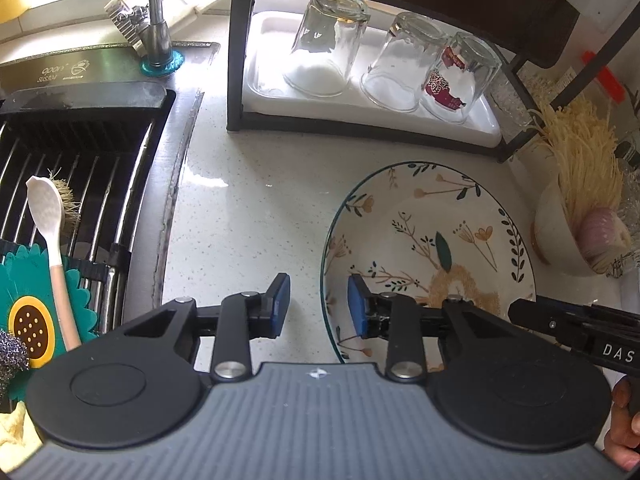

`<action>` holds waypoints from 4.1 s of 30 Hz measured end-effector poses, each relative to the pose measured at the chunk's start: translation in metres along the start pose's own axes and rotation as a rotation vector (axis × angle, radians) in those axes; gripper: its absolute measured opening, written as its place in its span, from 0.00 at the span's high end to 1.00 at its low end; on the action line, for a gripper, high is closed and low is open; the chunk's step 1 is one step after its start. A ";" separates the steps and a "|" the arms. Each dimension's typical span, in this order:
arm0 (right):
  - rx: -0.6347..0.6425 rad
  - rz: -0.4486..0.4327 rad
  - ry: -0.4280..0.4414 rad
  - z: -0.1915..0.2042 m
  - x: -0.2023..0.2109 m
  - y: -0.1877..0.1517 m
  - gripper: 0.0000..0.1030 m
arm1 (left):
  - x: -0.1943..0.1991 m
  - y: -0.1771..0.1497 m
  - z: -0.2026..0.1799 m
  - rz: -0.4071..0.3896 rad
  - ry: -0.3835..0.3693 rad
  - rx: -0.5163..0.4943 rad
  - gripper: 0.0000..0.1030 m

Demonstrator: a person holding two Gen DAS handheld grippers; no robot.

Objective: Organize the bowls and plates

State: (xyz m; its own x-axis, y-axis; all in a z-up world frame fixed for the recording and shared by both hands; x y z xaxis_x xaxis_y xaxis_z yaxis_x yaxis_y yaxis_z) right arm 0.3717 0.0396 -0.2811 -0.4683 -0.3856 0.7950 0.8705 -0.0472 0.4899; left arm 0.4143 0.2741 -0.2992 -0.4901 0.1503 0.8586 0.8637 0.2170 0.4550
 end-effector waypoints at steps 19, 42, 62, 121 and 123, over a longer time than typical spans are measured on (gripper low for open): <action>-0.008 0.018 0.029 -0.001 -0.009 -0.004 0.79 | -0.014 0.004 -0.007 0.006 -0.059 0.040 0.76; 0.104 -0.052 0.052 0.020 0.025 0.001 0.79 | 0.040 -0.008 -0.004 -0.038 -0.060 0.130 0.77; 0.115 -0.161 0.073 -0.002 0.103 -0.013 0.79 | 0.120 -0.043 -0.060 -0.146 -0.096 0.159 0.78; 0.096 -0.026 -0.116 -0.078 0.118 -0.092 0.76 | 0.074 -0.137 -0.146 0.110 0.036 -0.079 0.76; 0.116 -0.033 -0.125 -0.076 0.118 -0.093 0.76 | 0.075 -0.135 -0.146 0.107 0.048 -0.076 0.74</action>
State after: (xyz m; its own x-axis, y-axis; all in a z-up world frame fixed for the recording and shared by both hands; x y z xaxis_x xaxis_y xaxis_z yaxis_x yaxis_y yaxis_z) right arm 0.2465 -0.0715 -0.2599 -0.5181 -0.2680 0.8122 0.8341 0.0518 0.5492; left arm 0.2778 0.1155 -0.2619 -0.3897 0.1217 0.9129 0.9181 0.1285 0.3749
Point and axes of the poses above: each gripper's, at about its wrist camera, not at the fingertips, and x roughly against the way its jaws point, z to its left, y to its top, the point moved 8 cm from there along -x, roughly the way its jaws point, and after that the axes turned 3 degrees about -z, right-handed, at the moved point
